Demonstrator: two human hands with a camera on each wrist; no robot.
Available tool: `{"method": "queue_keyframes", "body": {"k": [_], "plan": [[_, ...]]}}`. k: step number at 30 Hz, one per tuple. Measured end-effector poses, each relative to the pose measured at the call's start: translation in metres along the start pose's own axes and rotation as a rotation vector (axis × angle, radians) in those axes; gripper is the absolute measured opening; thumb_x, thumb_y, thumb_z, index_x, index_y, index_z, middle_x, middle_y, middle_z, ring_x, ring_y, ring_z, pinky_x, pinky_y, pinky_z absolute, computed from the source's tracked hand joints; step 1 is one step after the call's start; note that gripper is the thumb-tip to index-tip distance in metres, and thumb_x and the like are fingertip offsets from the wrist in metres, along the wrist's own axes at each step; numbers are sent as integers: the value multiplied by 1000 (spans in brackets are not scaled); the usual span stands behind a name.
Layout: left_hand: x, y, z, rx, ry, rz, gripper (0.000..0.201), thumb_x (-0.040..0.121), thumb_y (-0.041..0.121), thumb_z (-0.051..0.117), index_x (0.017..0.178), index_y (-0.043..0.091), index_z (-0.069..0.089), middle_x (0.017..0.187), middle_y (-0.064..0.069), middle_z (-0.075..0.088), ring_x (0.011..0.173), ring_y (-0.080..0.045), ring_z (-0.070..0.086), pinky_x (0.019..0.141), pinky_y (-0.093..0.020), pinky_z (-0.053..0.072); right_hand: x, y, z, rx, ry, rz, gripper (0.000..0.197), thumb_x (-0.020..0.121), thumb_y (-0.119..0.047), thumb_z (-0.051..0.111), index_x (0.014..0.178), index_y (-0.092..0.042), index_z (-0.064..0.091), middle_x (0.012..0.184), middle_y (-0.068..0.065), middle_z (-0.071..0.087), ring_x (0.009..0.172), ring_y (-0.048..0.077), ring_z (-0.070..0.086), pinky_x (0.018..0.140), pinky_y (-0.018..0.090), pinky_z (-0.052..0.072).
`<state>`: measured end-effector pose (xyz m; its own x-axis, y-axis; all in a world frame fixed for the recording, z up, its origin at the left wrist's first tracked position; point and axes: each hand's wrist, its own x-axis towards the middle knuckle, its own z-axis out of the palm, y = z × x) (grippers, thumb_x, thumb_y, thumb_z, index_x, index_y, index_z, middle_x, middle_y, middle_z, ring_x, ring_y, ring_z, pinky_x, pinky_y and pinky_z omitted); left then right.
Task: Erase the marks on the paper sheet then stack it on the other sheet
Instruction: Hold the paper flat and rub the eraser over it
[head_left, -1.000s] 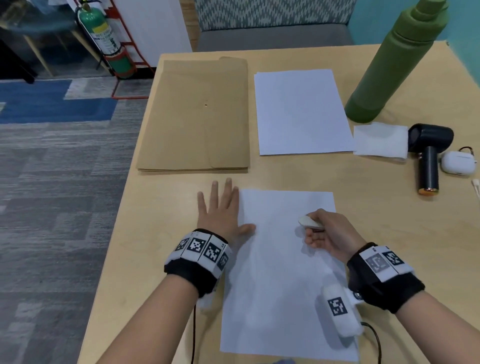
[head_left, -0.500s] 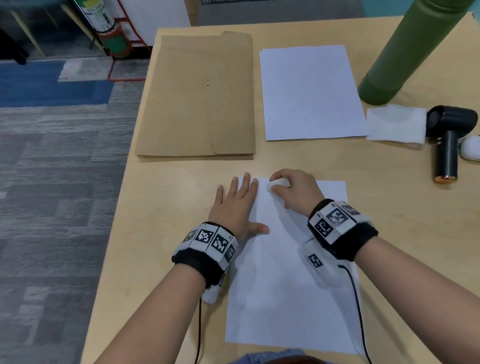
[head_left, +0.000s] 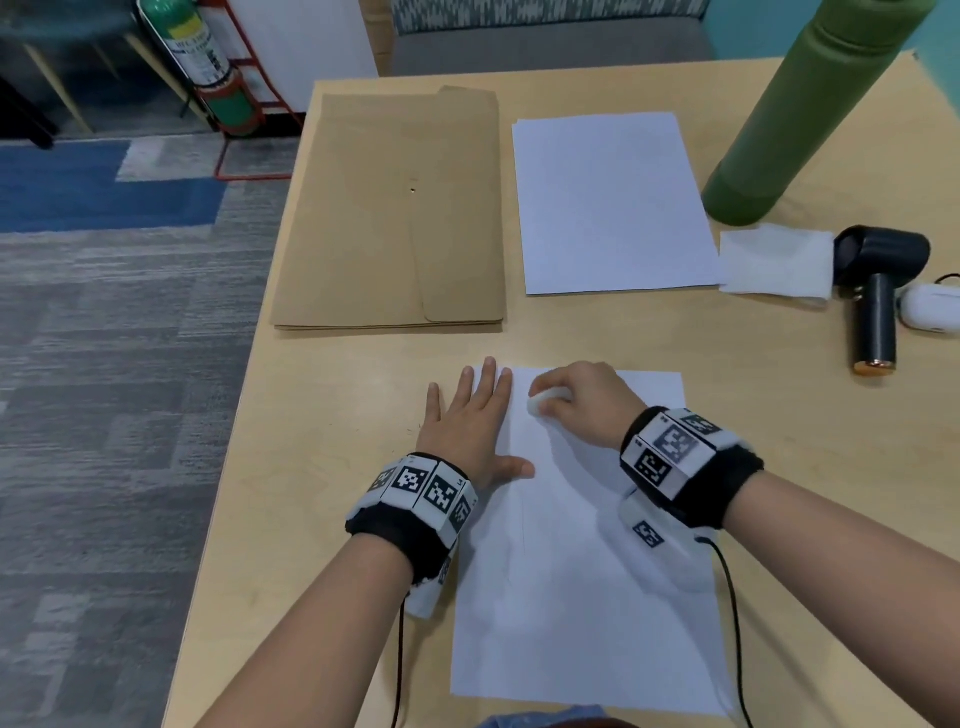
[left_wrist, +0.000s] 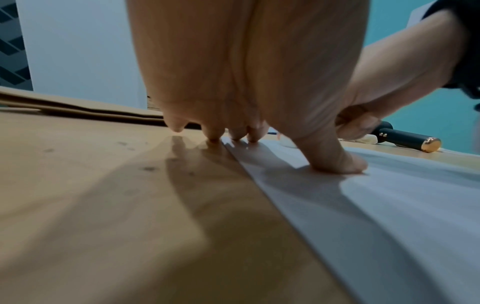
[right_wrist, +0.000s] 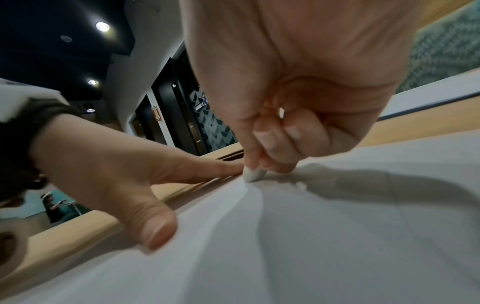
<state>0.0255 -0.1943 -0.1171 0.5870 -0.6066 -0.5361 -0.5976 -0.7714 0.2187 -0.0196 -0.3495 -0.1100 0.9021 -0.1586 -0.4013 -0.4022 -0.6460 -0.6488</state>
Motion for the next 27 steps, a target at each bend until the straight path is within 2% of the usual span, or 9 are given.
{"method": "queue_keyframes", "body": {"k": [5,7,9,10,12,17,21,24,27], "plan": [[-1,0,-1,3,-17,-13,107,82,61,56,149,20,-17,156,2,-24,145,-19,-18,113,-52,-10,1,-8,2,35,122,23,21,86,-18,50,98,-20,68,104,7,69,98,26,61,88,37,49],[-2,1,-2,10,-18,-16,108,81,61,57,149,19,-17,156,3,-24,145,-19,-18,113,-53,-10,-7,-4,-2,-26,0,-2,19,84,-18,50,87,-22,69,92,5,69,90,26,62,81,38,51],[-3,2,-2,16,-21,-24,109,81,61,57,149,19,-17,156,3,-23,145,-20,-18,113,-54,-10,-14,1,-13,-37,-121,-5,16,84,-18,53,86,-21,69,78,-4,64,75,17,61,67,22,50],[-3,3,-3,17,-26,-26,110,80,62,58,149,19,-17,156,3,-23,145,-20,-17,112,-54,-10,-16,5,-18,35,-123,21,15,85,-16,54,89,-18,68,72,-5,59,62,13,57,57,15,46],[-2,4,-5,19,-41,-27,110,80,62,58,149,18,-16,156,2,-23,145,-20,-17,112,-56,-10,-22,16,-25,359,2,132,14,87,-11,53,95,-12,65,67,1,55,49,15,49,45,18,43],[-8,12,-5,33,-39,-36,93,91,55,47,150,16,-14,156,1,-24,144,-25,-21,111,-56,-13,-43,44,-26,1103,270,330,3,89,-11,56,89,-11,59,67,7,52,45,14,52,43,21,49],[-18,48,7,70,12,173,64,101,45,19,150,20,-14,151,5,-32,143,-22,-23,113,-47,-15,-44,49,-21,1156,322,357,11,87,-9,54,76,-11,56,59,5,46,39,13,48,40,21,45],[-21,61,24,127,-140,348,69,93,59,4,150,22,-12,154,5,-26,144,-19,-19,114,-40,-13,-40,47,-20,1098,328,381,18,85,-6,52,68,-9,53,51,4,42,33,13,43,36,19,40],[-24,45,21,149,-134,84,81,89,67,4,148,14,-19,149,0,-32,145,-20,-17,115,-38,-9,-39,49,-20,1084,317,388,21,86,-6,49,66,-9,53,49,4,40,32,13,41,35,19,37]]}}
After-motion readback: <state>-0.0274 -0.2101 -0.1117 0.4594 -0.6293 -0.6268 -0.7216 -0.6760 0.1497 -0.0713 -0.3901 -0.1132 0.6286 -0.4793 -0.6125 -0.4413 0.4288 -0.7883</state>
